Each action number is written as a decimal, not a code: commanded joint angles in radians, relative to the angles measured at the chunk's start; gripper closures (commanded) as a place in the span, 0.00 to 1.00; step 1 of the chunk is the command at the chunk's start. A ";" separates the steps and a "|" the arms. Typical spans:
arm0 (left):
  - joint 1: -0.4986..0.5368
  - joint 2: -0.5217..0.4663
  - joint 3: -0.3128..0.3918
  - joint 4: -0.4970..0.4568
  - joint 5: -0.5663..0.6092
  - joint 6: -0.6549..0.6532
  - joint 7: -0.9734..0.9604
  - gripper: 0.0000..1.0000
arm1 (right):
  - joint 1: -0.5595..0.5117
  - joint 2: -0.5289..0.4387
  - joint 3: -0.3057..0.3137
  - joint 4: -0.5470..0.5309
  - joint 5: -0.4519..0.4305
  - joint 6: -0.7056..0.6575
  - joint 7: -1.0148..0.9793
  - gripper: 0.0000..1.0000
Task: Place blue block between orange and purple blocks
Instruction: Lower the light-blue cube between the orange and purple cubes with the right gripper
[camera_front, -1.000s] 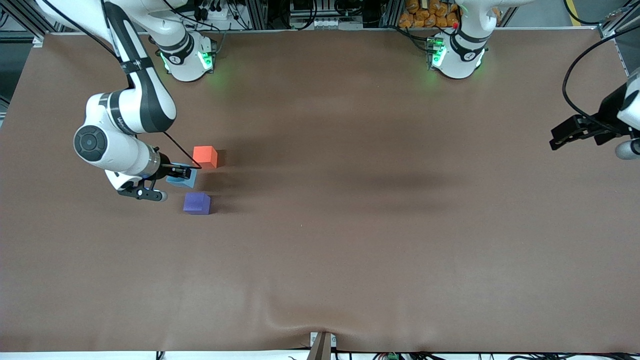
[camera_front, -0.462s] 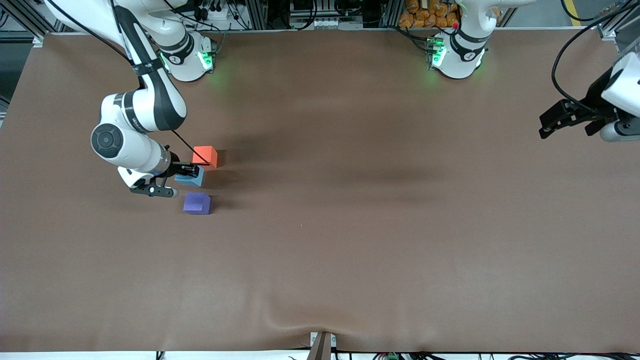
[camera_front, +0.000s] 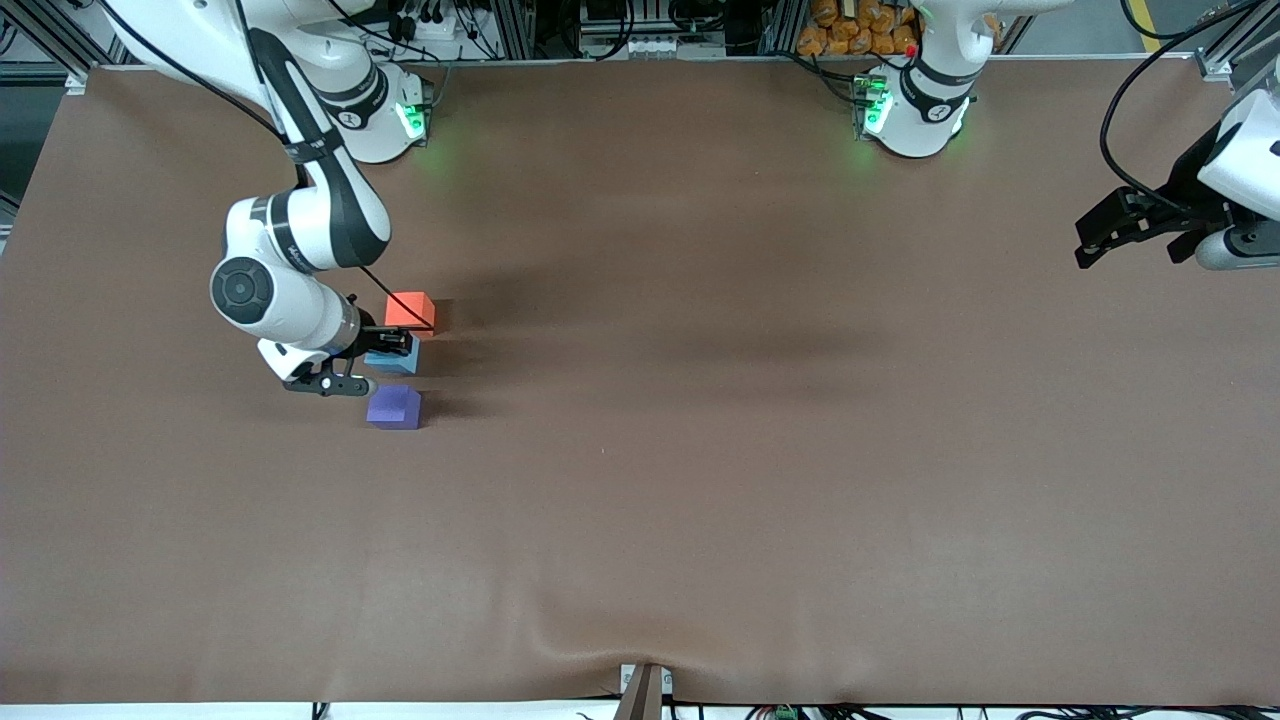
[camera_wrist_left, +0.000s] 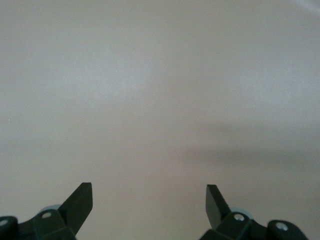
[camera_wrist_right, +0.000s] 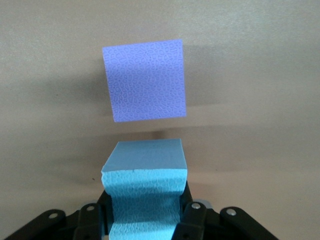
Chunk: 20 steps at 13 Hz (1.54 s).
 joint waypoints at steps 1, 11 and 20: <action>0.008 0.003 -0.002 0.015 0.001 -0.022 0.010 0.00 | 0.002 0.008 -0.002 -0.022 -0.007 0.042 -0.017 1.00; 0.034 0.010 0.013 0.024 -0.006 -0.036 0.011 0.00 | 0.000 0.043 -0.002 -0.051 -0.007 0.120 -0.019 1.00; 0.036 0.017 0.013 0.024 -0.009 -0.036 0.011 0.00 | -0.006 0.079 -0.002 -0.039 -0.007 0.146 -0.015 0.09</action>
